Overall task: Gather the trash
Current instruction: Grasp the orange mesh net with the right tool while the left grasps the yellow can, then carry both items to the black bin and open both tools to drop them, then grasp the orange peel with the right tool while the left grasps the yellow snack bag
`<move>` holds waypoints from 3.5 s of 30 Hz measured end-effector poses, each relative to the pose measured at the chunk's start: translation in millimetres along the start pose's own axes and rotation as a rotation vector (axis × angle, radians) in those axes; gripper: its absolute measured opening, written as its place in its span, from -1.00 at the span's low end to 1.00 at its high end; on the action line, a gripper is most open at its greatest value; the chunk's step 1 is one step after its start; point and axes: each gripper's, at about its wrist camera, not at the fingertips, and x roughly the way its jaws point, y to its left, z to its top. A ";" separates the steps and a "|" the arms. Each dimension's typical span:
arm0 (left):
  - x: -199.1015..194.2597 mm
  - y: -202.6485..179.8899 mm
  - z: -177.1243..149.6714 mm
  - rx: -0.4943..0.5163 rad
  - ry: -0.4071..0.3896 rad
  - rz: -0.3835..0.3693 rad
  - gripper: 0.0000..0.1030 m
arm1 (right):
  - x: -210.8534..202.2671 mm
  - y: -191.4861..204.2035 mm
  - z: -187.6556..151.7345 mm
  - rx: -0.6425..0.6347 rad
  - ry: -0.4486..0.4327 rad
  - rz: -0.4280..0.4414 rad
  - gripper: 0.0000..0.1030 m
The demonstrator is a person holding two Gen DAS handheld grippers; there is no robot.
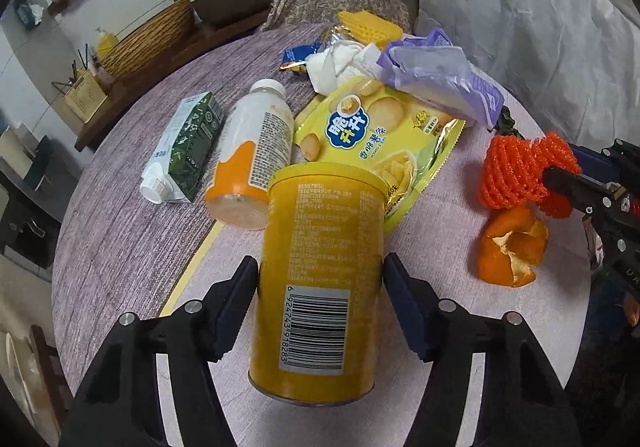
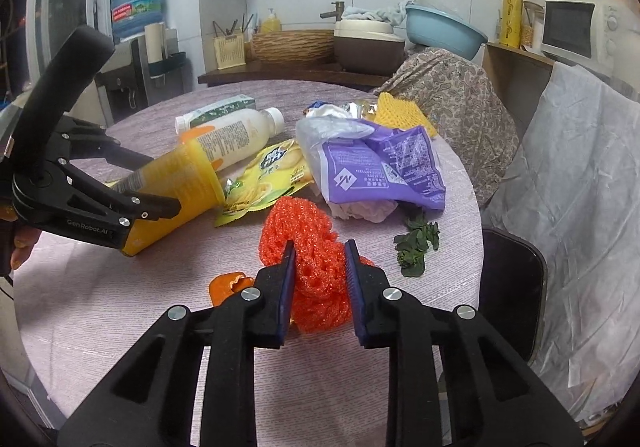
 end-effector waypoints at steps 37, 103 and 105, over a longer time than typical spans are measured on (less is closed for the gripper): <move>109.5 -292.4 206.7 0.003 -0.034 -0.305 0.23 | 145.5 -288.9 -144.7 0.633 0.201 -0.292 0.02; 2.4 -16.2 -18.3 -0.103 -0.196 0.045 0.41 | 33.4 27.1 -30.5 0.091 0.148 0.064 -0.25; 8.2 -22.4 -12.5 -0.075 -0.191 0.040 0.41 | 30.0 26.0 -28.9 0.090 0.136 0.072 -0.42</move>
